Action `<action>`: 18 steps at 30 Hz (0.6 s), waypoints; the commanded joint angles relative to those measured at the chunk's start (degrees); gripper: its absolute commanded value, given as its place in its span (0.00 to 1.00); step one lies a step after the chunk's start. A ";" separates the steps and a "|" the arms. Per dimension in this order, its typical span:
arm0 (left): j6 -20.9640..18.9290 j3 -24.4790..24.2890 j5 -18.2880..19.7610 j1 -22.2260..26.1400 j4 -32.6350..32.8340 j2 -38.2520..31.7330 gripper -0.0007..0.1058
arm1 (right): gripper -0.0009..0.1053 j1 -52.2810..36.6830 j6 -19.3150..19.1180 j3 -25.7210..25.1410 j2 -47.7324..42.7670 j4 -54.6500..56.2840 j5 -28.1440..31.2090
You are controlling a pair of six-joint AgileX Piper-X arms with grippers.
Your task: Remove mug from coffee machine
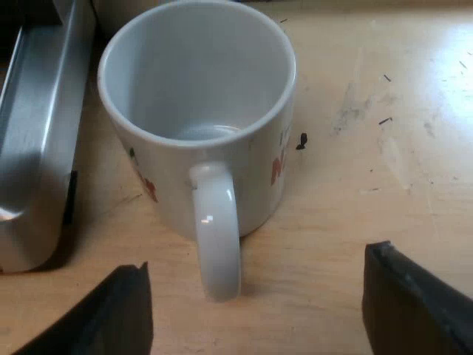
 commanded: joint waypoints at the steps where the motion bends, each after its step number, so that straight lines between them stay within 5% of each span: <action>1: -3.42 0.01 -0.59 -0.18 -0.64 0.06 0.81 | 0.60 0.15 0.88 -4.26 -2.32 11.55 -0.52; 6: -6.28 -1.16 -2.85 -0.18 0.62 0.06 0.81 | 0.60 0.15 1.11 -12.32 -3.82 24.28 -2.13; 15: -6.16 -9.37 -9.45 -0.18 17.68 -0.07 0.81 | 0.60 0.15 3.22 -23.85 -3.81 37.69 -9.71; 18: -6.13 -11.17 -8.43 -0.18 19.94 -0.07 0.81 | 0.60 0.15 3.74 -26.49 -3.51 39.91 -9.74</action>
